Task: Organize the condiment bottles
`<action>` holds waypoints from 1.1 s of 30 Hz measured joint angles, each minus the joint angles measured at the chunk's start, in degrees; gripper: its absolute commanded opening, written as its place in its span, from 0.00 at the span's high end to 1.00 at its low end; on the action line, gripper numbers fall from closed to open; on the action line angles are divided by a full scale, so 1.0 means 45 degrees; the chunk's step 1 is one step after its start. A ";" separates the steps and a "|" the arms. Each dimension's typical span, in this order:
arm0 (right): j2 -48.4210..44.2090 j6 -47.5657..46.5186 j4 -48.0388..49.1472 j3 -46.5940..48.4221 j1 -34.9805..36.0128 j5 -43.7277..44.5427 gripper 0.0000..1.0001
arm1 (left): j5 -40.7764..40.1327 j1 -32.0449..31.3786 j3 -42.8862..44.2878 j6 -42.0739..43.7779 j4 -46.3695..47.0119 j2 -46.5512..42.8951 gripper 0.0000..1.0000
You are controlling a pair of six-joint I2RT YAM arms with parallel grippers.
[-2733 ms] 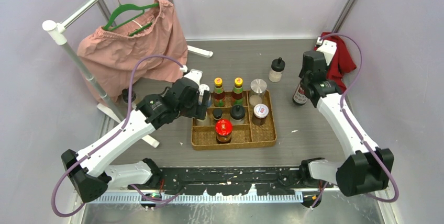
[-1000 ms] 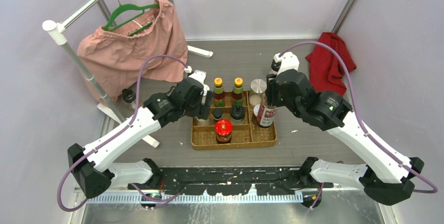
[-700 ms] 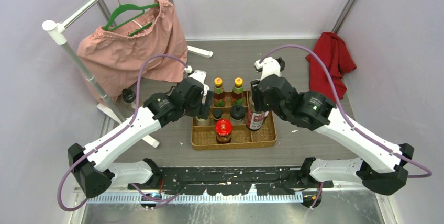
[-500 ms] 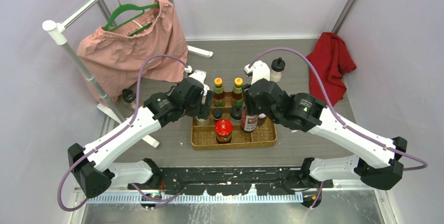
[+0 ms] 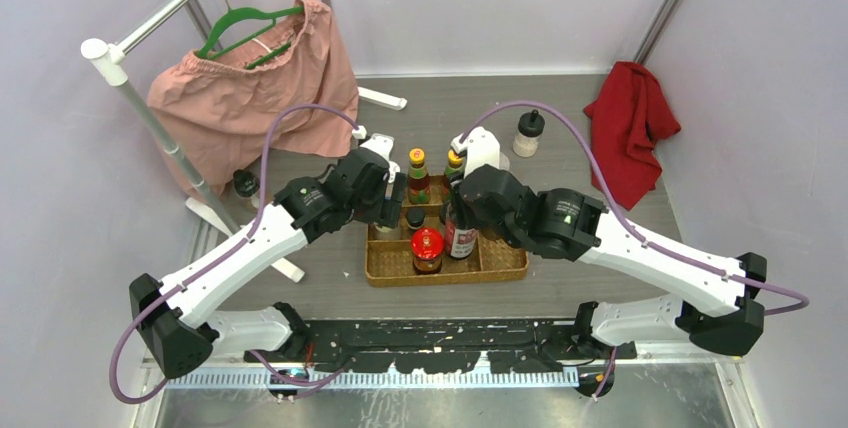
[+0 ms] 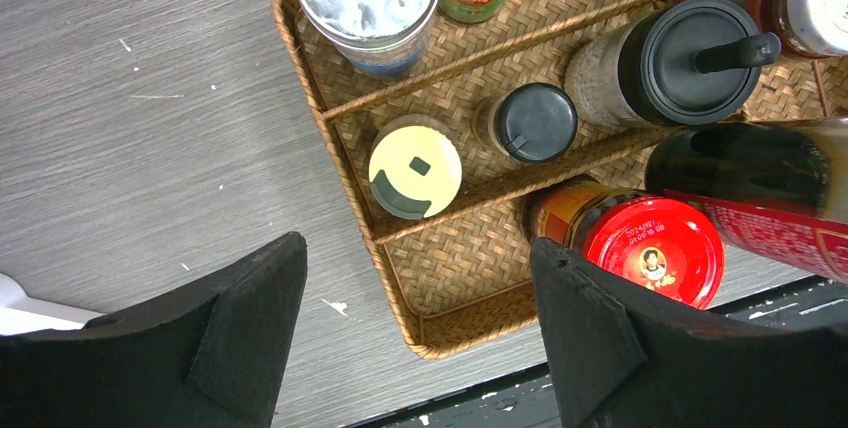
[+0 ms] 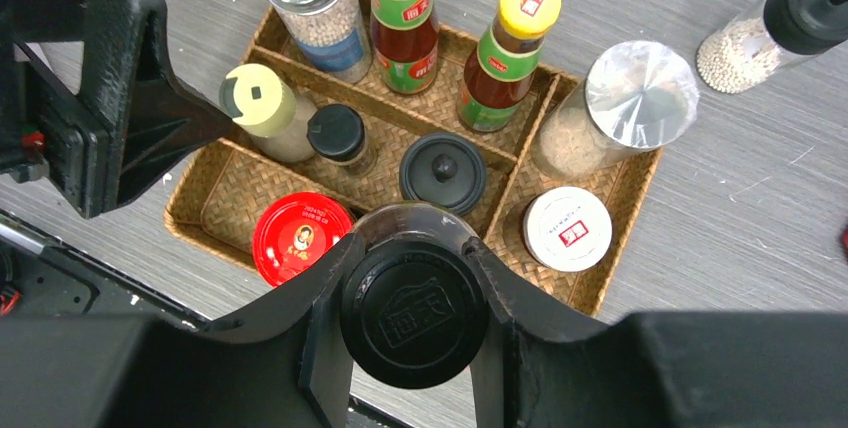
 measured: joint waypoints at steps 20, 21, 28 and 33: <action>-0.0753 0.0340 0.1632 -0.1622 0.0219 0.0597 0.84 | 0.0000 0.0000 -0.0005 -0.0180 0.0000 -0.0083 0.18; -0.0777 0.0350 0.1574 -0.1622 0.0253 0.0593 0.84 | 0.0005 0.0000 -0.0005 -0.0189 0.0000 -0.0083 0.19; -0.0801 0.0359 0.1423 -0.1622 0.0573 0.0709 0.84 | 0.0010 0.0000 -0.0005 -0.0272 0.0087 -0.0083 0.19; -0.0801 0.0359 0.1195 -0.1603 0.0986 0.0952 0.84 | 0.0010 0.0000 -0.0005 -0.0282 0.0092 -0.0083 0.19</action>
